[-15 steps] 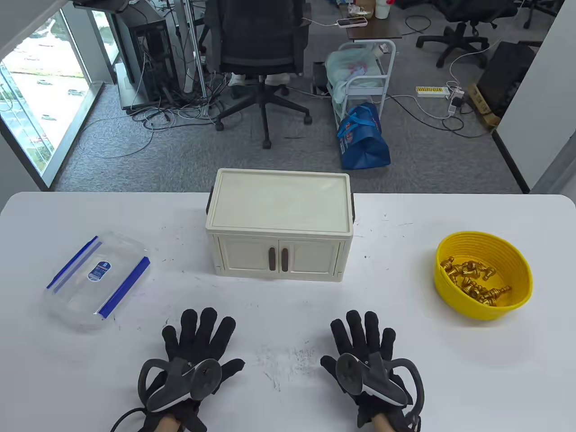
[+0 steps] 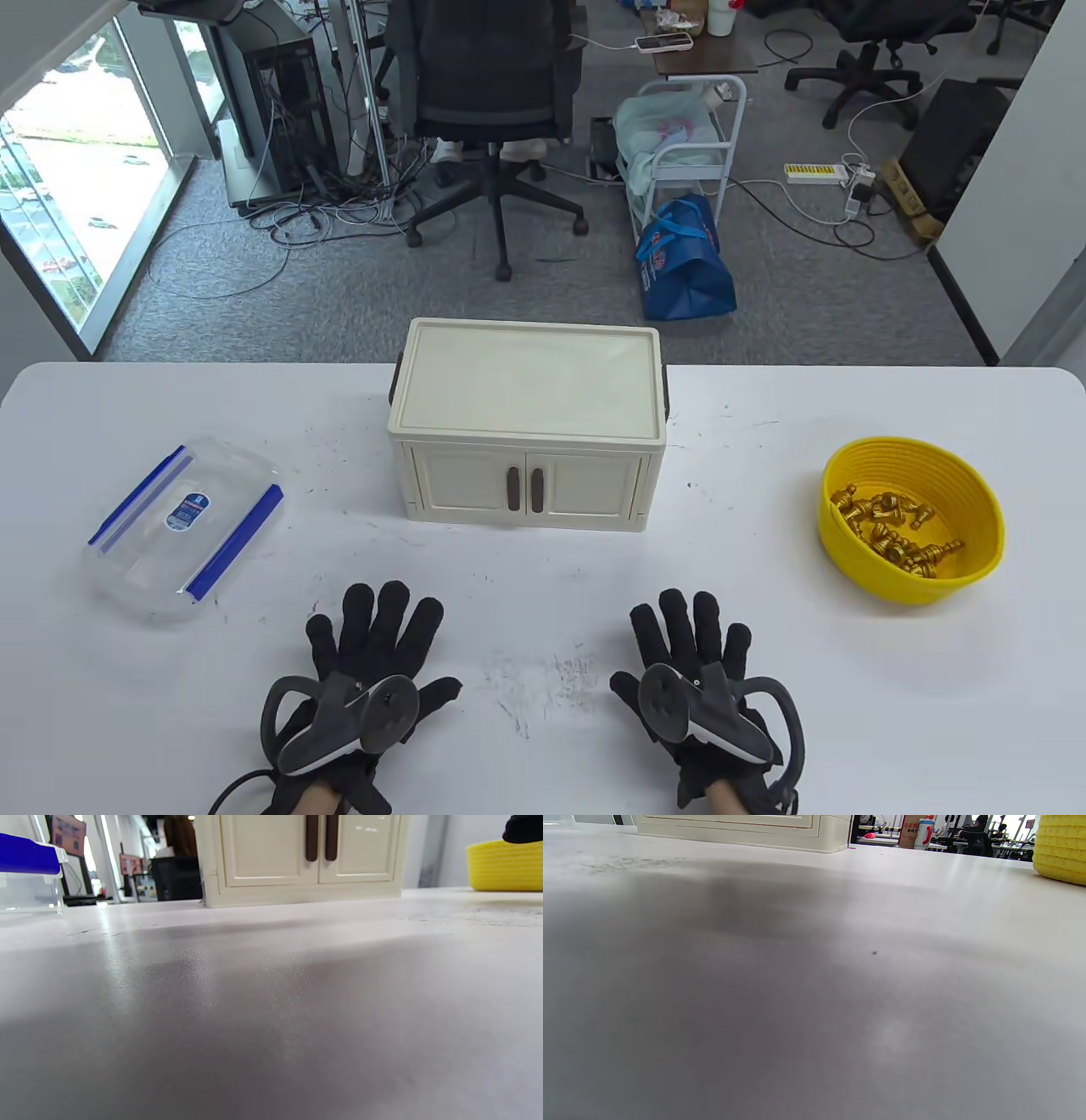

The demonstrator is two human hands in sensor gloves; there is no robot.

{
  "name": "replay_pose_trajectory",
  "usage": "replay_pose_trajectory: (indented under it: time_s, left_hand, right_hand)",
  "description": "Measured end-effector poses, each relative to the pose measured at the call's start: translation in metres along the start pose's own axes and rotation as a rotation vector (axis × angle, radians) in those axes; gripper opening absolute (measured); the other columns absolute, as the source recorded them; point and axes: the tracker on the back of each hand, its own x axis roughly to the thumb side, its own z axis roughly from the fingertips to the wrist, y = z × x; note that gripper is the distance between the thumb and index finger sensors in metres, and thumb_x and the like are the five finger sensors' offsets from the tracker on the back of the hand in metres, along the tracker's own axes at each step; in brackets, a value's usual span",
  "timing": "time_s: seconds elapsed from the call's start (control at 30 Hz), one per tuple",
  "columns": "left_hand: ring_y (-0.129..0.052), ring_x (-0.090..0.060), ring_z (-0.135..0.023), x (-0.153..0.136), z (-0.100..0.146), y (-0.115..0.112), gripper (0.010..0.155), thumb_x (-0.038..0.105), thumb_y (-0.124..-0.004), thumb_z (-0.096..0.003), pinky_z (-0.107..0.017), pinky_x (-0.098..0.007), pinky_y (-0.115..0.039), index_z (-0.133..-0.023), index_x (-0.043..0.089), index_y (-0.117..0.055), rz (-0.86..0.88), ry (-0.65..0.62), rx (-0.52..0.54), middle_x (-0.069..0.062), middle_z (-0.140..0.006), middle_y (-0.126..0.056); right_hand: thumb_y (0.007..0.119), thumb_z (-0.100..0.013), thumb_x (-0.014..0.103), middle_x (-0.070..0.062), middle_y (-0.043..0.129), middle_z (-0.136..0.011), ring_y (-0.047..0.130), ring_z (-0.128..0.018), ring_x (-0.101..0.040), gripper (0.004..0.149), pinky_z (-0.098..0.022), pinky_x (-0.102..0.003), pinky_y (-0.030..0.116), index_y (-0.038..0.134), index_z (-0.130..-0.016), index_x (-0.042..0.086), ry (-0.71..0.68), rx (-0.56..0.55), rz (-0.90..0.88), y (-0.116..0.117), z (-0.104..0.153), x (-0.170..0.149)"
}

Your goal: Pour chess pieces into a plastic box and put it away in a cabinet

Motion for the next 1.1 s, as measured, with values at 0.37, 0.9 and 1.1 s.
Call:
replay_pose_trajectory:
  time_s: [0.37,0.9,1.1]
  left_hand:
    - [-0.021,-0.060,-0.115,-0.007,0.006,0.008,0.084,0.072,-0.037,-0.0605,-0.069,-0.082,-0.030,-0.129,0.027,-0.020,0.026,0.012,0.043,-0.022,-0.133,-0.020]
    - [-0.022,-0.060,-0.114,-0.010,0.006,0.008,0.084,0.072,-0.038,-0.0608,-0.069,-0.082,-0.031,-0.129,0.026,-0.021,0.045,0.011,0.044,-0.023,-0.133,-0.021]
    - [-0.022,-0.060,-0.114,-0.011,0.005,0.007,0.084,0.072,-0.038,-0.0610,-0.069,-0.082,-0.031,-0.129,0.026,-0.021,0.051,0.015,0.031,-0.023,-0.133,-0.021]
  right_hand:
    - [0.049,-0.060,0.064,-0.018,0.025,-0.123,0.031,-0.109,-0.051,0.077,-0.070,-0.070,0.042,0.026,-0.119,0.020,-0.072,-0.052,-0.141,-0.021,-0.003,0.006]
    - [0.057,-0.062,0.057,-0.021,0.061,-0.113,0.072,-0.093,-0.046,0.074,-0.063,-0.056,0.067,0.043,-0.115,0.008,0.083,-0.068,-0.488,-0.127,-0.060,0.031]
    - [0.059,-0.063,0.054,-0.022,0.080,-0.097,0.089,-0.073,-0.040,0.069,-0.051,-0.046,0.076,0.057,-0.108,0.001,0.225,-0.004,-0.689,-0.137,-0.095,0.033]
